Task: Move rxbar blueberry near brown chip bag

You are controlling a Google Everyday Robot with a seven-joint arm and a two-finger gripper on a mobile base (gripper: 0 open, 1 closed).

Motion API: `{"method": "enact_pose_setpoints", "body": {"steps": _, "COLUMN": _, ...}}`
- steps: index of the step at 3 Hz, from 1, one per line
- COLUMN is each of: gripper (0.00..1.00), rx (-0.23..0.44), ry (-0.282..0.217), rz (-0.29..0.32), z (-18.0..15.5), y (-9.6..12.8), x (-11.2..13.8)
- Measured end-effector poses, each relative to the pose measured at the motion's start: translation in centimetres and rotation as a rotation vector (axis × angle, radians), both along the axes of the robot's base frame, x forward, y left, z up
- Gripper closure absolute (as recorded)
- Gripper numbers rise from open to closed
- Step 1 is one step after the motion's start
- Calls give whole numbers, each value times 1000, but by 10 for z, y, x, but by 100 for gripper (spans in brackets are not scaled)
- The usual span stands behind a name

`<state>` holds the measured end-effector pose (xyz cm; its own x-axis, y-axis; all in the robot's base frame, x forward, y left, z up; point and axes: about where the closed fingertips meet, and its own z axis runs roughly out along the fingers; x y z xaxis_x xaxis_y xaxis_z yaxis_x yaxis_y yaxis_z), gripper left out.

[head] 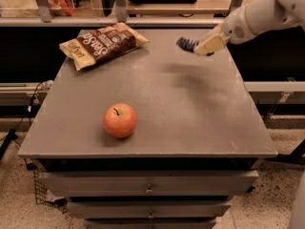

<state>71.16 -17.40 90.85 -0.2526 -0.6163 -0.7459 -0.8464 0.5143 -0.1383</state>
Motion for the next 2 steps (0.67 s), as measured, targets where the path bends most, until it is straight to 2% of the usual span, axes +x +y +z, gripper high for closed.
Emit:
{"method": "enact_pose_setpoints", "body": {"steps": 1, "gripper": 100, "rx": 35, "ry": -111, "rz": -12, "z": 57, "y": 0, "x": -10}}
{"method": "enact_pose_setpoints", "body": {"steps": 2, "gripper": 100, "rx": 39, "ry": -128, "rz": -14, "z": 66, "y": 1, "x": -12}}
